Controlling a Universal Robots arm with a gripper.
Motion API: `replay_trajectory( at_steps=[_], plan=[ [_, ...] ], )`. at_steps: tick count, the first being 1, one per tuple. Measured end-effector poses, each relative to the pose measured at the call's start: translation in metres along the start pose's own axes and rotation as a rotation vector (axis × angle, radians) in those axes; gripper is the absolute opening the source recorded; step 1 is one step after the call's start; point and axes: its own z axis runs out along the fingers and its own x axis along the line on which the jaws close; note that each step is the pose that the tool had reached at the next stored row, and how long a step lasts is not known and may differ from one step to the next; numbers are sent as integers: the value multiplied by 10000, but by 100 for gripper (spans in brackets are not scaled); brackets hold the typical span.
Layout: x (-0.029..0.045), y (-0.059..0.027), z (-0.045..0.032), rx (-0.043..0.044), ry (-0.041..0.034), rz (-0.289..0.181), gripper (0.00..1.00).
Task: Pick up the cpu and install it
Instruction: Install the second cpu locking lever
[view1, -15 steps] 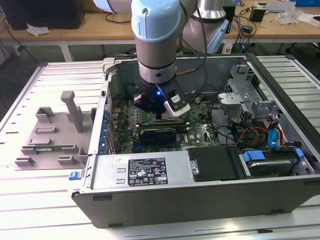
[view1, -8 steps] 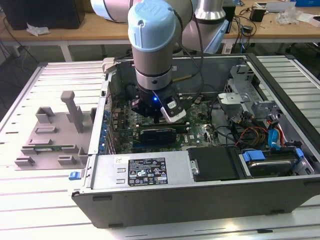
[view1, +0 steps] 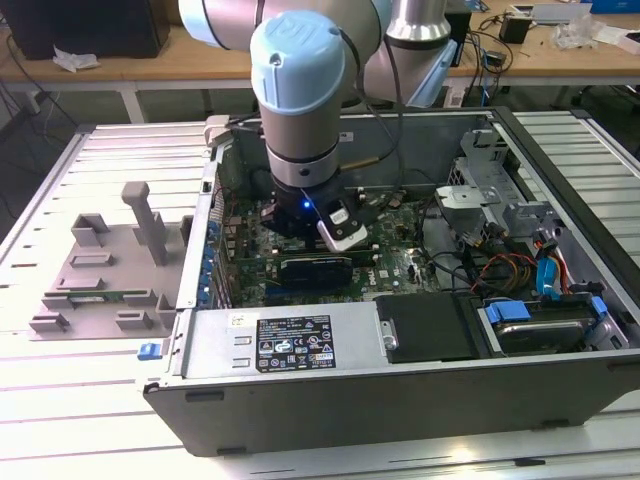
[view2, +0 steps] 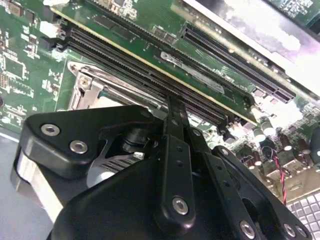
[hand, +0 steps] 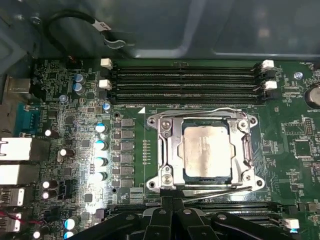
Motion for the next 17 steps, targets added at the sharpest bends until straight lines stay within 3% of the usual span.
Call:
replay_trajectory(
  at_steps=[1, 2, 3, 4, 8, 12, 17],
  plan=[
    [21, 0, -1, -49, -31, -5, 11],
    [35, 0, -2, -175, -57, -3, 11],
    [52, 0, -2, -402, -90, 3, 11],
    [63, 0, 1, -560, -112, 10, 11],
    [65, -11, 3, -575, -129, 55, 11],
    [47, 3, -58, -573, -141, 102, 11],
    [-59, 5, -90, -569, -110, 190, 11]
  ],
)
